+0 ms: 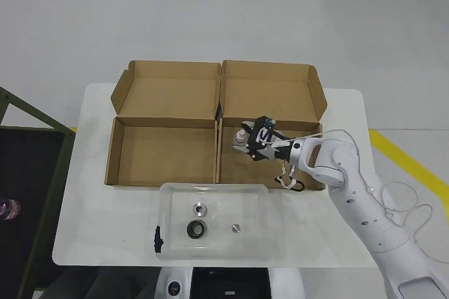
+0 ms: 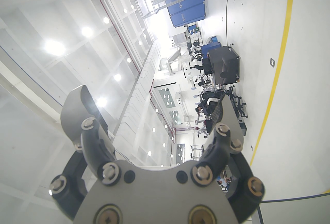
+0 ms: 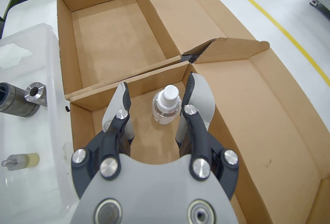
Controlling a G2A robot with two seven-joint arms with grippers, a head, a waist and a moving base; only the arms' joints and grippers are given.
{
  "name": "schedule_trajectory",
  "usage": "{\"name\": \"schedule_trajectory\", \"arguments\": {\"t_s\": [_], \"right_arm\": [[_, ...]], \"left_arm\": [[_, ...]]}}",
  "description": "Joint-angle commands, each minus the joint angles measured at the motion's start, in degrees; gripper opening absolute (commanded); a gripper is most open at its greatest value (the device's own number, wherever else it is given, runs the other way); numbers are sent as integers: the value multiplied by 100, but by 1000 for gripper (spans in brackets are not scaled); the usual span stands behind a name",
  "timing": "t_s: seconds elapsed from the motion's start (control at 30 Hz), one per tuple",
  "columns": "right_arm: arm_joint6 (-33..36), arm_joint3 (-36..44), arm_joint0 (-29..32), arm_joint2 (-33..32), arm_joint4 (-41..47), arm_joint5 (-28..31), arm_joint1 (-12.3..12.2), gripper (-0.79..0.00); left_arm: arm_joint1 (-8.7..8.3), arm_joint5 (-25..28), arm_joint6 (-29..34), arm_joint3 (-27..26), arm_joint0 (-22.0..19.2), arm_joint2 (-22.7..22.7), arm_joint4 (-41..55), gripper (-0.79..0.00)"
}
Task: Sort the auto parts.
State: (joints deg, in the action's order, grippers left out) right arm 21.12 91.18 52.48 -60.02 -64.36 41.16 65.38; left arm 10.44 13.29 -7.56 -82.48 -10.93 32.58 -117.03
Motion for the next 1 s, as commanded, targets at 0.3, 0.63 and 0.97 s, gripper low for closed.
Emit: {"name": "schedule_trajectory", "arguments": {"t_s": [0.3, 0.63, 0.97], "right_arm": [[271, 1277, 827, -427, -54, 295, -180, -342], [534, 2203, 1561, -565, -206, 611, -311, -329], [912, 2599, 2035, -388, -353, 829, -392, -323]], "left_arm": [[0, 0, 0, 0, 0, 0, 0, 0], [0, 0, 0, 0, 0, 0, 0, 0], [0, 0, 0, 0, 0, 0, 0, 0]]}}
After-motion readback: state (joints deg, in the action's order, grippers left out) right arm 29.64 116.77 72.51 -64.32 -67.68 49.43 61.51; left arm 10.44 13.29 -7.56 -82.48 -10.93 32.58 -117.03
